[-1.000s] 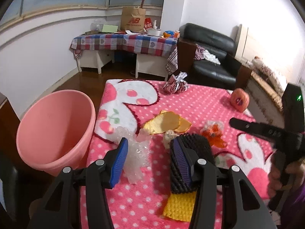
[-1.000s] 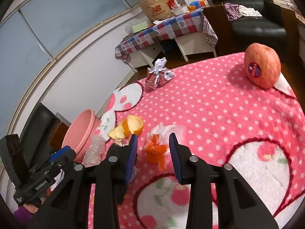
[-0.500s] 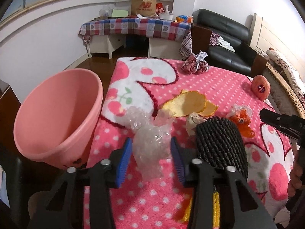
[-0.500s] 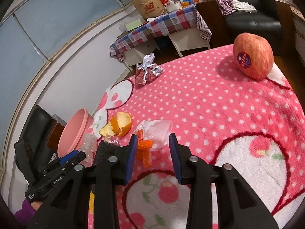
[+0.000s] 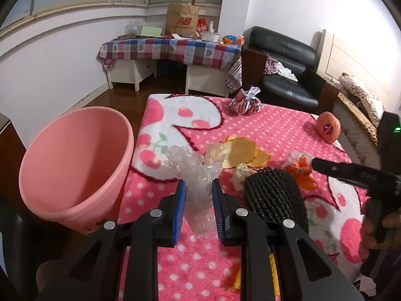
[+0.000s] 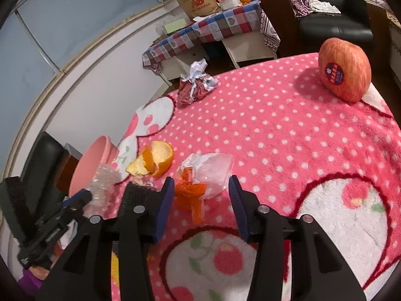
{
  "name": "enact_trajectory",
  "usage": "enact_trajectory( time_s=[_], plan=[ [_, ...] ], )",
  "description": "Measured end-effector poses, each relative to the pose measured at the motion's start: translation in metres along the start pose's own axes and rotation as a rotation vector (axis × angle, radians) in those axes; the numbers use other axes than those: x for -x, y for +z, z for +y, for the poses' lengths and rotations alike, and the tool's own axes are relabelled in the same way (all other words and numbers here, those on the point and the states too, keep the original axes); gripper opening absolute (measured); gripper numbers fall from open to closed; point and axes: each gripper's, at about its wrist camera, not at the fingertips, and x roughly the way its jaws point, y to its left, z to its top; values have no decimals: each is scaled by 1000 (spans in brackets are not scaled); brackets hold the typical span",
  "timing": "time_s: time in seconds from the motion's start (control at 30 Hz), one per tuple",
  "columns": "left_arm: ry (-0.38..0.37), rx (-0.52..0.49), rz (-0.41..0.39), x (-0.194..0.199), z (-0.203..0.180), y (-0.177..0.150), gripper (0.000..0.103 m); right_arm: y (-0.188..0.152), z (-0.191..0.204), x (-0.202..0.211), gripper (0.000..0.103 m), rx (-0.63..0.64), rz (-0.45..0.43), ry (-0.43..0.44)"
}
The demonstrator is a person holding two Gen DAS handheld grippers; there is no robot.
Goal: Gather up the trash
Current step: 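Grasp the clear bubble wrap with the left tool while the right tool grasps the orange-peel bag, then carry both items to the pink bucket and open both tools to drop them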
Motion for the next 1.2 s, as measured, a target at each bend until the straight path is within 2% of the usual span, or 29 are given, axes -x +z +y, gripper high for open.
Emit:
enact_trajectory(
  time_s=[0.13,0.23,0.43,0.63,0.7,0.97,1.2],
  plan=[
    [-12,9,0,1,2,-1,21,-2,-2,-8,51,-12,-2,-7],
    [-22,21,6,0,3,-3,21,-1,-1,-10,51,-9,-2,2],
    [-45,30,-5,2,4,-2,21,-1,2,-20,51,-36,32,78],
    [-59,41,-31,10,7,-1,21,-1,11,-22,34,-20,23,97],
    [-60,48,-37,12,9,-1,21,-1,14,-21,22,-10,21,104],
    [-67,68,-66,19,17,-3,21,0,26,-6,22,34,-24,81],
    [-36,86,-120,31,31,5,21,15,59,9,22,129,-84,94]
  ],
)
